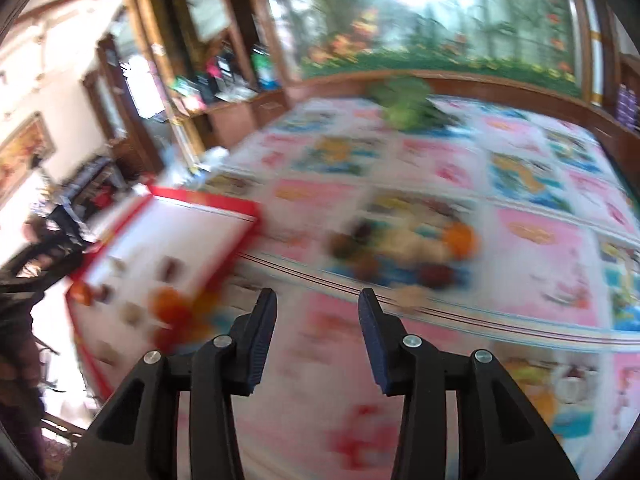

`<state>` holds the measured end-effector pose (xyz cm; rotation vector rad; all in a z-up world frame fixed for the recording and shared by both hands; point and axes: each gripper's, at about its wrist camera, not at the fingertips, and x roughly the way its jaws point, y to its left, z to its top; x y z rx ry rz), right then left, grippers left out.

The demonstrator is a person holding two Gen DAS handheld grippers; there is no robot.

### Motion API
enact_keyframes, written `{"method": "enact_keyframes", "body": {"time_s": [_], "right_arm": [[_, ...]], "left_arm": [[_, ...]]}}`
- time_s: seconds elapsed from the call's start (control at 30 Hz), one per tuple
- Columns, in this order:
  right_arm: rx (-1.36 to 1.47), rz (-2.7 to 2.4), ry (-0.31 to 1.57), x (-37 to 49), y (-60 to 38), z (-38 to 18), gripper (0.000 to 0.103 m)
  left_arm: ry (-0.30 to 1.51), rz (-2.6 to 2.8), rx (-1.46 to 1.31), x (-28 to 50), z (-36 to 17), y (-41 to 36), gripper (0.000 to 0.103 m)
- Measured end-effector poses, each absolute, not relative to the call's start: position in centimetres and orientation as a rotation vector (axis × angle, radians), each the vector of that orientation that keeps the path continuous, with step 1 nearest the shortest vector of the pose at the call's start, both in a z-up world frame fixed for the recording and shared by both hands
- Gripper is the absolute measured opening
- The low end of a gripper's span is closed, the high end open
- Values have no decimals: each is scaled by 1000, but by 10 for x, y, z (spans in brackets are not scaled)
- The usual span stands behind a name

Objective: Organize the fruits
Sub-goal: 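Return the left gripper and grasp a brown round nut while the right gripper holds the biscuit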

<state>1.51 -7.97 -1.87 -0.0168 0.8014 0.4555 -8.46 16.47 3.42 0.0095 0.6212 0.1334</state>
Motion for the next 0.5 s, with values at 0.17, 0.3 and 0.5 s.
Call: {"method": "enact_keyframes", "body": {"time_s": [0.17, 0.3, 0.5], "right_arm": [[-57, 400, 859, 37, -91, -31, 42], [-78, 387, 900, 54, -82, -39, 42], [-133, 364, 881, 58, -73, -46, 33]], "left_arm": [[617, 23, 119, -84, 35, 111, 103], [653, -33, 163, -76, 28, 84, 103], [694, -92, 184, -61, 22, 62, 103]]}}
